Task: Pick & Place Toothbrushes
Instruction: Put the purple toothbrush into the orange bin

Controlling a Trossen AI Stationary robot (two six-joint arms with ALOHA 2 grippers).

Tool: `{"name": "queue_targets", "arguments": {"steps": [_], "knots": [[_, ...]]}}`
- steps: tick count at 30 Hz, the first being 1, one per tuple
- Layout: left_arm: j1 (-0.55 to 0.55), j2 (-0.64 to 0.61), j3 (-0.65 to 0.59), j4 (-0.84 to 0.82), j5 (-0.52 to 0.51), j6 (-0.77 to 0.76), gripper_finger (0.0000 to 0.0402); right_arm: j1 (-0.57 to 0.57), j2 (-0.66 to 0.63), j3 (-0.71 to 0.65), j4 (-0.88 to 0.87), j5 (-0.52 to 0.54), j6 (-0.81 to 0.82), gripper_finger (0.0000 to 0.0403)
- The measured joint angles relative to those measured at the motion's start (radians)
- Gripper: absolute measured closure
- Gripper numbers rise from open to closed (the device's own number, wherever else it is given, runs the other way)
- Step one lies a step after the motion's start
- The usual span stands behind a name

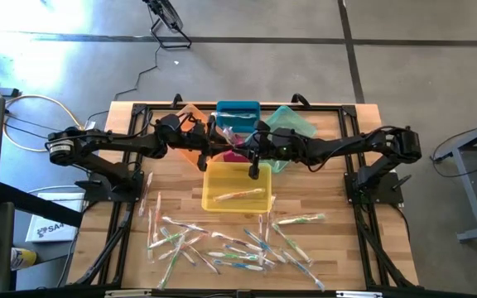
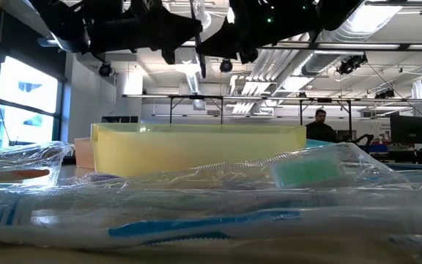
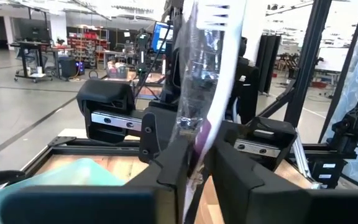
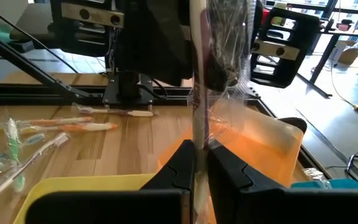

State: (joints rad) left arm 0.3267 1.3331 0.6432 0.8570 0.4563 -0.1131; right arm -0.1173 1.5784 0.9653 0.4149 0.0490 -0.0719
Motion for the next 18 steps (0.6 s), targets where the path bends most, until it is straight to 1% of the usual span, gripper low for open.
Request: {"name": "queue_targets", "arguments": {"steps": [5,10,13,18], "knots": [[0.000,0.000,0.000,0.000,-0.002,0.004,0.0369,0.000,0.000,0.000,0.000,-0.003,0.004,0.0387],[0.000,0.000,0.000,0.000,-0.002,0.007,0.0374,0.000,0.000,0.000,-0.003,-0.005,0.004,0.0382],[0.000,0.001,0.000,-0.003,-0.008,0.005,0.0375,0.000,0.000,0.000,-0.006,-0.008,-0.001,0.0365],[0.000,0.001,0.000,-0.018,-0.007,0.000,0.0376,0.002,0.000,0.000,-0.008,-0.008,-0.005,0.0322]]}}
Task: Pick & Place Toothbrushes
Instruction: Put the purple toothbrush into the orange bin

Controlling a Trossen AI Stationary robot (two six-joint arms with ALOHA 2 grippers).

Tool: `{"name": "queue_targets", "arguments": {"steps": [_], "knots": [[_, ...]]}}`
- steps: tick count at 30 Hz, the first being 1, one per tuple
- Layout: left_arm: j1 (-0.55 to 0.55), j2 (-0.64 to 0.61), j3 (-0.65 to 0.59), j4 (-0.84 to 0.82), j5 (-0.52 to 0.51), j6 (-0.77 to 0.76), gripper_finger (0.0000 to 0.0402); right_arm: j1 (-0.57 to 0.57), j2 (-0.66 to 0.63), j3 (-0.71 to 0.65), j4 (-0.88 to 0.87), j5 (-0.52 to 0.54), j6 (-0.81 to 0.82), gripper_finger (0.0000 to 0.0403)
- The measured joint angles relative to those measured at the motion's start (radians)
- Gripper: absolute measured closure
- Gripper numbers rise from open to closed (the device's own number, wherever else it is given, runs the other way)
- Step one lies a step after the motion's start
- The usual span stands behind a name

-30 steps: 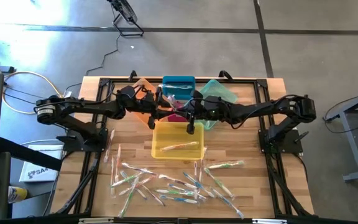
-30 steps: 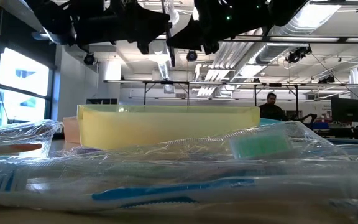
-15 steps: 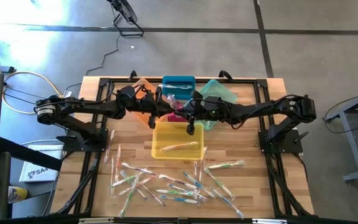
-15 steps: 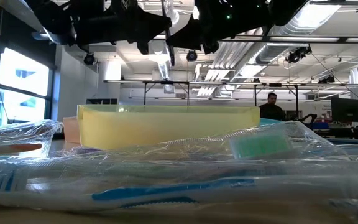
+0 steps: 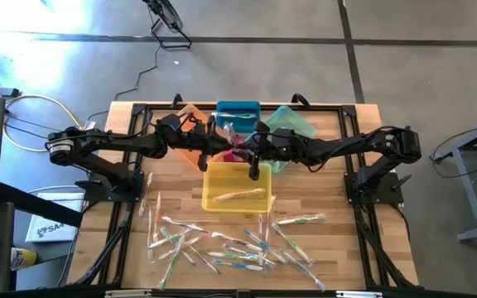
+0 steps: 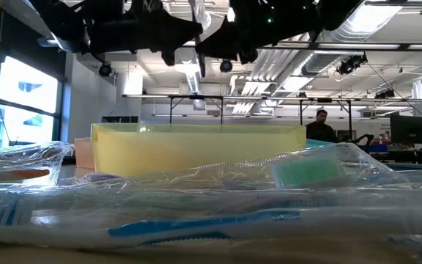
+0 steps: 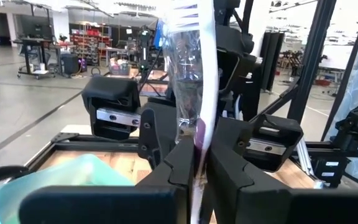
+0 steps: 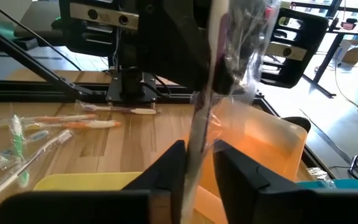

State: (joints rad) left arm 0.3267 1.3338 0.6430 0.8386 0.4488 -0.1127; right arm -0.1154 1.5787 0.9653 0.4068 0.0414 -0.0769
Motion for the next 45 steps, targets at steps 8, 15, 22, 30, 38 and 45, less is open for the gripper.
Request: {"name": "queue_targets", "arguments": {"steps": [8,15,22,30,38,45], "knots": [[0.000,0.000,0.000,-0.016,0.010,0.000,0.0377,0.017,-0.038,0.000,-0.016,0.037,-0.004,0.0244],[0.000,0.000,0.000,-0.016,0.009,0.023,0.0377,0.017,-0.121,0.000,-0.131,0.072,0.014,0.0195],[0.001,-0.026,-0.001,-0.046,-0.008,0.062,0.0378,0.017,-0.197,0.000,-0.326,0.112,0.039,0.0181],[0.058,-0.134,-0.001,-0.284,-0.207,0.063,0.0378,0.017,-0.220,0.000,-0.472,0.117,0.142,0.0202],[0.164,-0.259,-0.001,-0.541,-0.280,0.133,0.0378,0.017,-0.212,0.000,-0.609,0.112,0.188,0.0227],[0.242,-0.324,-0.001,-0.751,-0.300,0.225,0.0378,0.017,-0.212,0.000,-0.704,0.113,0.272,0.0258]]}}
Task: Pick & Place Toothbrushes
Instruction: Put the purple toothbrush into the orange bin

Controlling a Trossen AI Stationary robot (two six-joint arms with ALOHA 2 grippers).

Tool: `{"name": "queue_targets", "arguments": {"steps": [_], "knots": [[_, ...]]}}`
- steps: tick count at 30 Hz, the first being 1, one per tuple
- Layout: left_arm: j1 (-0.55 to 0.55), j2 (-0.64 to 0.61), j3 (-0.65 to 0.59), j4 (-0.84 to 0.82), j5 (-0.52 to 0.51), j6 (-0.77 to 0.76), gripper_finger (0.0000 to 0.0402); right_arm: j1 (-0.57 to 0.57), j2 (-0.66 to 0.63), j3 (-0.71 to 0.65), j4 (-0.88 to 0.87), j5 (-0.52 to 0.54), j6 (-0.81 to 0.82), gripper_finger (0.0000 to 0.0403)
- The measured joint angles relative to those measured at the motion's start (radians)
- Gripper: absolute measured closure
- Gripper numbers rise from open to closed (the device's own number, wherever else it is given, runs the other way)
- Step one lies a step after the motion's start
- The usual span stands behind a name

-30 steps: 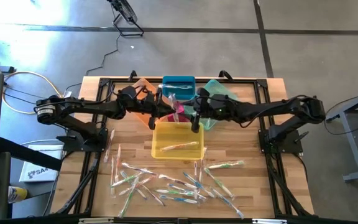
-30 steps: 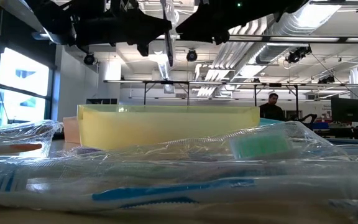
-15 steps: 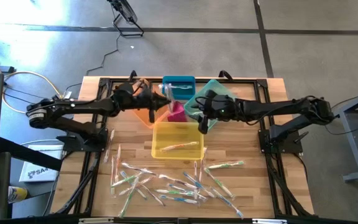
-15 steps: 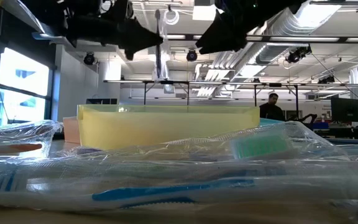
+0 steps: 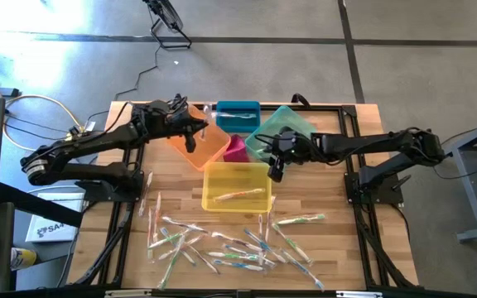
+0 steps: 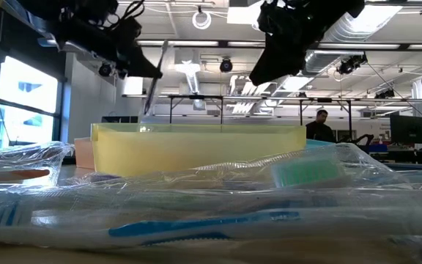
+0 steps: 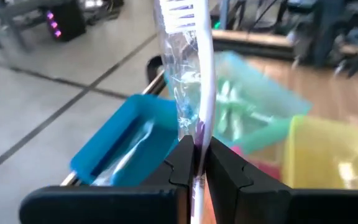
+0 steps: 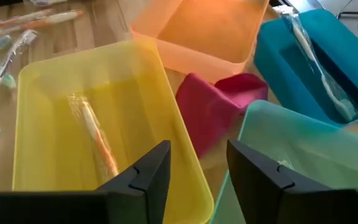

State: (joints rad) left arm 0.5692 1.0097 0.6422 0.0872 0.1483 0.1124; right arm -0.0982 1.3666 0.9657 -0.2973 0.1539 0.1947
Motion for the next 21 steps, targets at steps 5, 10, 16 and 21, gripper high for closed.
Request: {"name": "queue_targets", "arguments": {"steps": [5,10,16,21], "knots": [[0.028,0.000,0.000,-0.118,-0.052,0.127,0.0378,0.000,0.000,0.000,0.001,0.000,0.000,0.0281],[0.026,0.009,0.000,-0.225,-0.083,0.316,0.0378,0.000,0.000,0.000,0.001,0.000,-0.004,0.0299],[0.026,0.008,0.000,-0.312,-0.093,0.355,0.0378,0.000,0.000,0.000,0.002,0.000,-0.003,0.0313],[0.026,0.017,0.000,-0.338,-0.107,0.355,0.0378,0.000,0.000,0.000,0.016,0.000,-0.004,0.0319]]}}
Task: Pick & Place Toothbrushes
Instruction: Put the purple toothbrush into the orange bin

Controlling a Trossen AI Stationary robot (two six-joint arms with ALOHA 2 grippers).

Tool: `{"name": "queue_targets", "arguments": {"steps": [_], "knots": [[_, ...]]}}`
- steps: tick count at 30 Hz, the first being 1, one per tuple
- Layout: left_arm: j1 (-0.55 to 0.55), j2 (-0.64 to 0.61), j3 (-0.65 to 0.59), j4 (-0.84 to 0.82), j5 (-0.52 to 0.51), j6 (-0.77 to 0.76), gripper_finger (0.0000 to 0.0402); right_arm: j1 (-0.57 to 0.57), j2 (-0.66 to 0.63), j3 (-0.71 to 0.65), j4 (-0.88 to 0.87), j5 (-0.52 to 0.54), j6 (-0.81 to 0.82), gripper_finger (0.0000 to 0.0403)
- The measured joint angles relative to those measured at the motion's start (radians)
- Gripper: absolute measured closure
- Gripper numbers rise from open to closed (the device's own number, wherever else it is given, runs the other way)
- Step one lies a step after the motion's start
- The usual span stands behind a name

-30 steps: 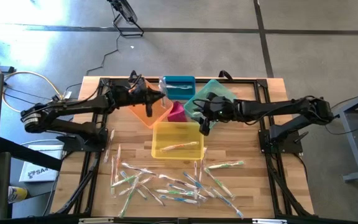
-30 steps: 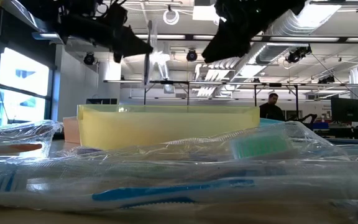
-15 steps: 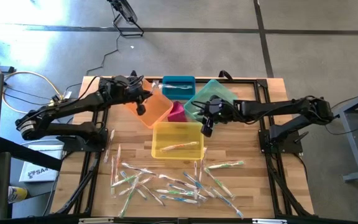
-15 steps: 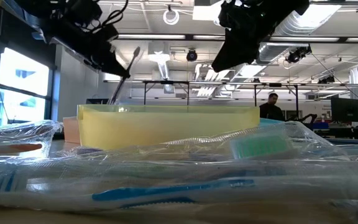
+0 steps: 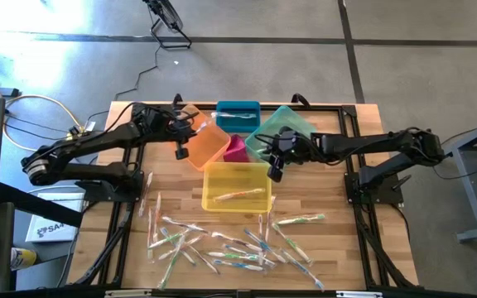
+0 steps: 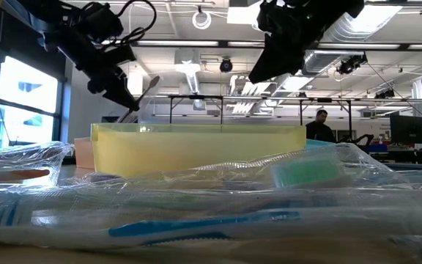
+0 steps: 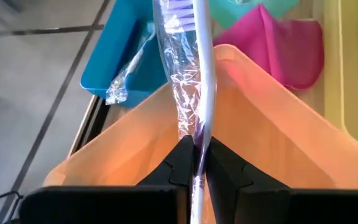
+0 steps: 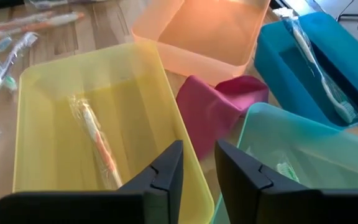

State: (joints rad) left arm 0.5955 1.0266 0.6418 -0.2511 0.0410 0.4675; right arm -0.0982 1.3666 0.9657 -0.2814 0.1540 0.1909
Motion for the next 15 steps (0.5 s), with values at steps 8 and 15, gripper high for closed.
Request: {"name": "queue_targets", "arguments": {"steps": [8,15], "knots": [[0.000,0.115,0.000,0.017,-0.026,0.080,0.0378,0.000,0.000,0.000,0.026,0.000,0.000,0.0321],[0.000,0.222,0.000,0.047,-0.077,0.150,0.0378,0.000,0.000,0.000,0.026,-0.001,0.023,0.0321]]}}
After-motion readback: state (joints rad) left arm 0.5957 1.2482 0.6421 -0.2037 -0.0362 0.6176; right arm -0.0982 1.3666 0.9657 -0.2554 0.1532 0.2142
